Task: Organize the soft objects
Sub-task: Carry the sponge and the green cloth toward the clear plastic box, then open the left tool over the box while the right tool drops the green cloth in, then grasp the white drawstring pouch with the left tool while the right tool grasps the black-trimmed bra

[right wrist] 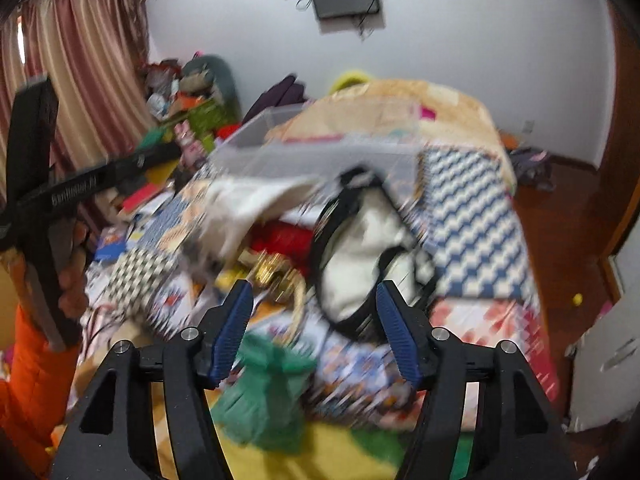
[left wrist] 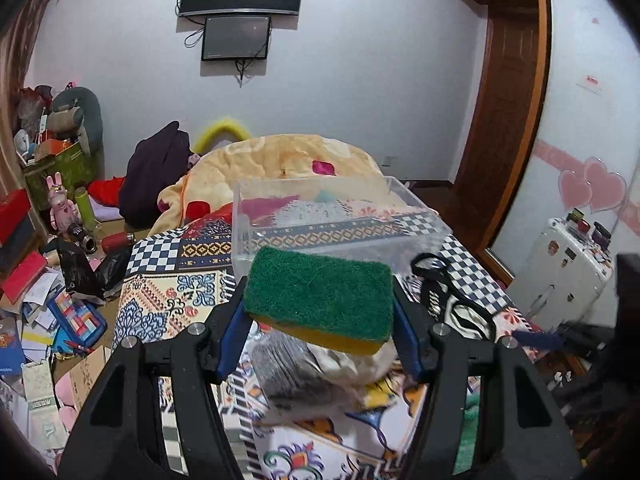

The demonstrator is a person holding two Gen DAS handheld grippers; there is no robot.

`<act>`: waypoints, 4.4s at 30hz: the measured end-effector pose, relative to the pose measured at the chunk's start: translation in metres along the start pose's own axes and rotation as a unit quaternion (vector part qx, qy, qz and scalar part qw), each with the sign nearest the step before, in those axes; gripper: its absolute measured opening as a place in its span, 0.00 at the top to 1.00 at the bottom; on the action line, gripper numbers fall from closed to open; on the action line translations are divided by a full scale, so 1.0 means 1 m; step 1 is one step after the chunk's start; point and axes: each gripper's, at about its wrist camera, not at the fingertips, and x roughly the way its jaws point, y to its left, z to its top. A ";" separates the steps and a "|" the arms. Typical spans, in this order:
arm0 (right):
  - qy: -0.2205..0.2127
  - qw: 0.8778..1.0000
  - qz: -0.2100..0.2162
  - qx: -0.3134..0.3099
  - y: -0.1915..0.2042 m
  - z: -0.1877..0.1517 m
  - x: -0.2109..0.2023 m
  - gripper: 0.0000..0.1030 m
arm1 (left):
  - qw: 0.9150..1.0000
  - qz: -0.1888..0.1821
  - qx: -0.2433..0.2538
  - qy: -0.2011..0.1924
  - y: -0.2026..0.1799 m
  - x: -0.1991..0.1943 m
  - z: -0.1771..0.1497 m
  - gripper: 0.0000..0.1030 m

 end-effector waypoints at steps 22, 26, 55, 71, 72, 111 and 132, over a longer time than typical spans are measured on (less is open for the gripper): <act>-0.030 0.999 0.006 -0.016 0.011 0.015 -0.012 0.88 | 1.000 0.005 0.002 -0.020 -0.002 -0.017 0.005 0.40; -0.078 0.997 0.002 -0.021 0.011 0.043 -0.023 0.88 | 1.000 0.005 0.000 -0.031 0.001 -0.012 0.016 0.40; -0.145 0.988 -0.047 0.004 -0.026 0.170 0.052 0.88 | 0.997 0.002 -0.022 0.075 0.037 0.147 0.083 0.40; -0.071 0.994 -0.081 -0.020 -0.034 0.166 0.077 0.49 | 0.994 -0.003 -0.009 0.110 0.034 0.160 0.075 0.33; -0.074 0.994 -0.079 -0.021 -0.033 0.167 0.072 0.49 | 0.994 -0.003 -0.006 0.105 0.034 0.155 0.076 0.32; 0.029 0.997 -0.071 0.012 -0.056 0.039 0.079 0.03 | 0.992 -0.020 -0.015 0.121 0.001 0.108 -0.025 0.16; -0.015 0.997 -0.079 0.007 -0.045 0.031 0.052 0.85 | 0.996 -0.051 -0.019 0.074 0.006 0.068 -0.012 0.76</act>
